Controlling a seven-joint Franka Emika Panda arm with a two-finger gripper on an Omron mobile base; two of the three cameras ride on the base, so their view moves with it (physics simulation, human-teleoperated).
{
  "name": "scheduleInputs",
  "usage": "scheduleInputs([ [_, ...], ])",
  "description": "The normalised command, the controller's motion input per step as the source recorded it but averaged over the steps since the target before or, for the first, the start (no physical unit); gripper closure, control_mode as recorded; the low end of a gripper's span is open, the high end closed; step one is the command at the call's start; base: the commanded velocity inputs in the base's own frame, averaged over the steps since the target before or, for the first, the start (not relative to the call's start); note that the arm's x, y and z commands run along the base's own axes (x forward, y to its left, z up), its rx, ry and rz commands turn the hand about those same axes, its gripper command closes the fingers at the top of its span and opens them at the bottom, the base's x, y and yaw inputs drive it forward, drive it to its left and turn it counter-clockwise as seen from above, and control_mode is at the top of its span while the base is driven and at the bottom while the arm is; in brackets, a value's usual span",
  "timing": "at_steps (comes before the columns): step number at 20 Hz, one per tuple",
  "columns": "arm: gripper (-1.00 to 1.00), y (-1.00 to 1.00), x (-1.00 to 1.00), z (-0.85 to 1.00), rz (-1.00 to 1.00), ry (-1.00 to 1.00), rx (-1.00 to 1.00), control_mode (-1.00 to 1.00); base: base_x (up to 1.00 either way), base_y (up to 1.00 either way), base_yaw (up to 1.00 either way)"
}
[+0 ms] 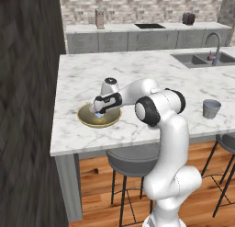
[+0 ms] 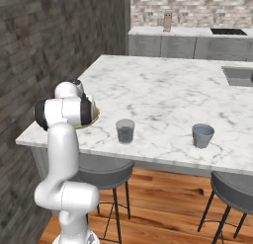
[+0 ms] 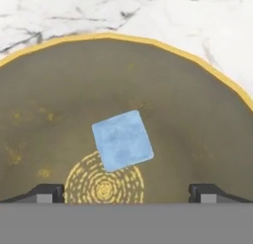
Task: There are four ice cubes in the ice bowl. Place two ice cubes in each glass of water.
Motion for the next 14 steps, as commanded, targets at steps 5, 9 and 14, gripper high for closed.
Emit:
scheduleInputs([
  [5,-1.00,0.18,0.09,-0.13,0.00,0.00,-0.01,-1.00,0.00,0.00,0.00],
  [9,-1.00,0.13,0.11,-0.21,0.00,0.00,-0.04,-1.00,0.00,0.00,0.00],
  [14,-1.00,0.00,0.12,-0.17,0.00,0.00,-0.03,-1.00,0.00,0.00,0.00],
])
